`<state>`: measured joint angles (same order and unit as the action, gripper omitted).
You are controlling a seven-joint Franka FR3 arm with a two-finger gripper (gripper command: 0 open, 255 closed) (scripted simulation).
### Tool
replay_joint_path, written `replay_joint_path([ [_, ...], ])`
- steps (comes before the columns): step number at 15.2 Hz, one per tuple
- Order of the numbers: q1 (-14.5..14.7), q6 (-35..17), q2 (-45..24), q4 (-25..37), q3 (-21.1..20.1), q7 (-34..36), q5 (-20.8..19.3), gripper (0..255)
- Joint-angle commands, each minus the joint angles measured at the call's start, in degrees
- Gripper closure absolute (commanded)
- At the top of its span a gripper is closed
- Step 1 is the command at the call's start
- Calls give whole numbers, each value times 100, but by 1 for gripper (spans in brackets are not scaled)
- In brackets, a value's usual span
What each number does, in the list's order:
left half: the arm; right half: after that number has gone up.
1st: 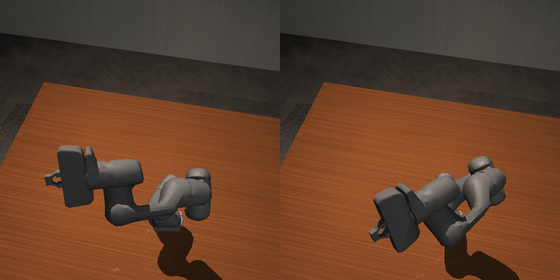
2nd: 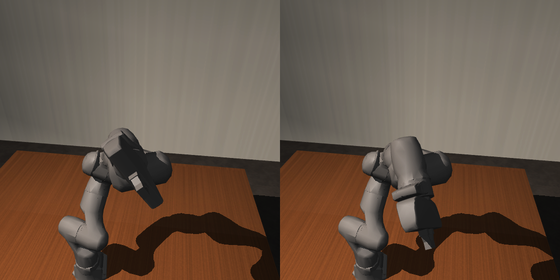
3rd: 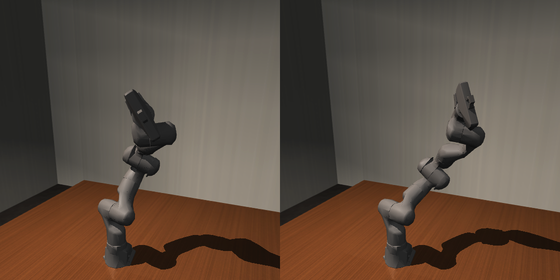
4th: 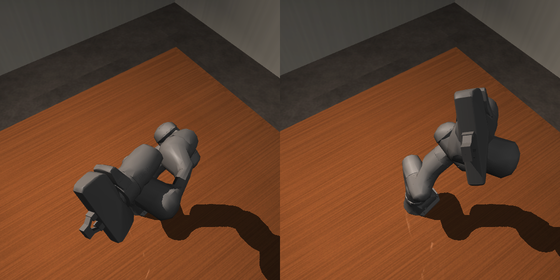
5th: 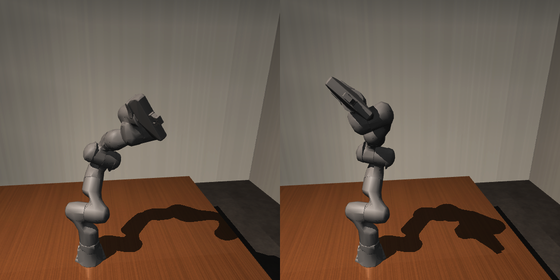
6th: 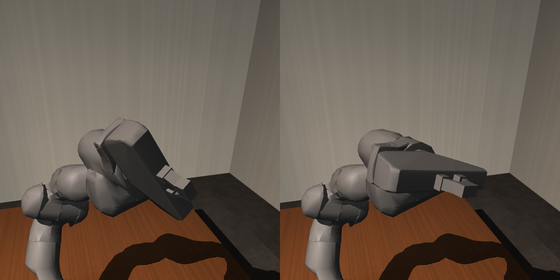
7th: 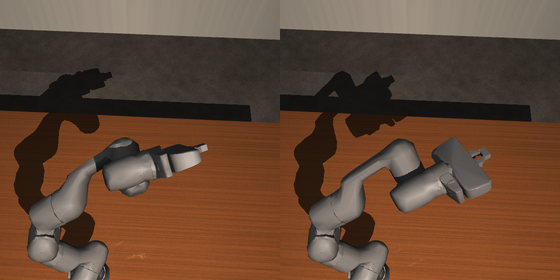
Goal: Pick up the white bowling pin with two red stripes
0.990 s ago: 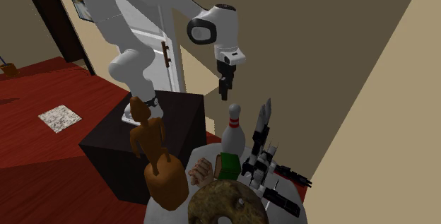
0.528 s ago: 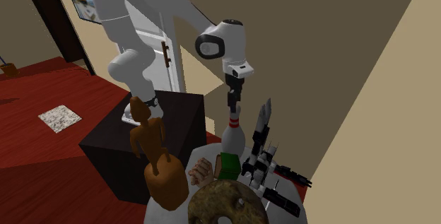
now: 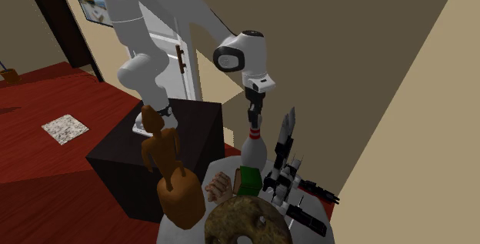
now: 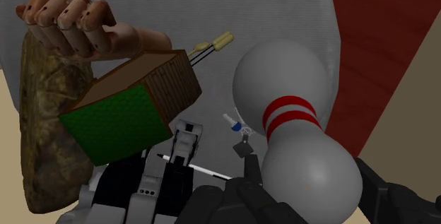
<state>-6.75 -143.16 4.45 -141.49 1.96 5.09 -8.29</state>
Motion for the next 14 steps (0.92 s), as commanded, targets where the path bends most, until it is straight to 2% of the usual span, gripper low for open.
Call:
replay_joint_path([
  [1,-1,-8,-10,-6,1,0,-2,255],
  [8,-1,-2,-4,-5,1,-2,-1,255],
  [14,14,494,324,165,-4,-75,64,255],
])
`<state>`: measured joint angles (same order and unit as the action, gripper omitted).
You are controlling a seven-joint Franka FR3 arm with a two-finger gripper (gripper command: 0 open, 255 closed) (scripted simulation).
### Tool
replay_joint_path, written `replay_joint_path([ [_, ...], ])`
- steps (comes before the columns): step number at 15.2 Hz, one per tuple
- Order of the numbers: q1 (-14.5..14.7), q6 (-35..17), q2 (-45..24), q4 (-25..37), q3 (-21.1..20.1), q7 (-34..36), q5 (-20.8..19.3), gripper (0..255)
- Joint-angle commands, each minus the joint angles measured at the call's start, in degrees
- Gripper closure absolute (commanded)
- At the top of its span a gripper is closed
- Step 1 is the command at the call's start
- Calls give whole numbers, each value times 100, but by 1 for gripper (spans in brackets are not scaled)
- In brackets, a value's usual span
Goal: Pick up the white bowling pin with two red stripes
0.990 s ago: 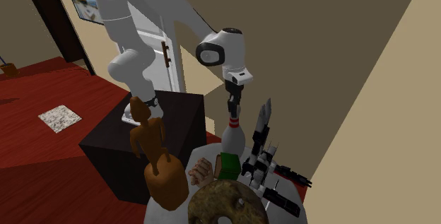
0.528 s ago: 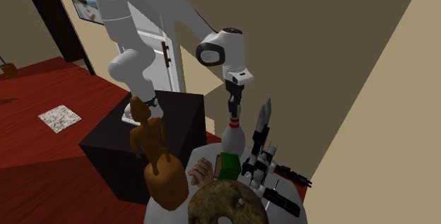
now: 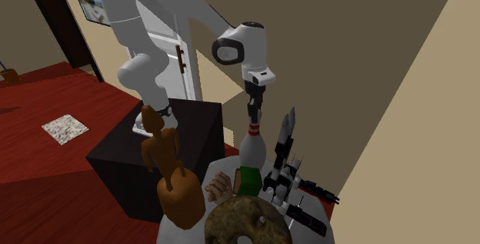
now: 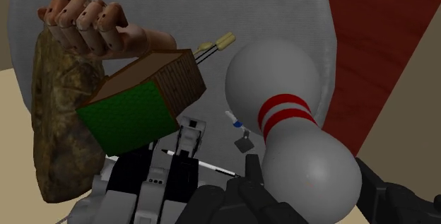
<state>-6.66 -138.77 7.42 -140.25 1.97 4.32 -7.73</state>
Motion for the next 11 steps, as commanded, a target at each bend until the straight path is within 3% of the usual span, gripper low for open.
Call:
replay_joint_path([
  [1,8,137,76,74,-6,-10,16,255],
  [11,26,805,431,390,-13,-90,80,255],
])
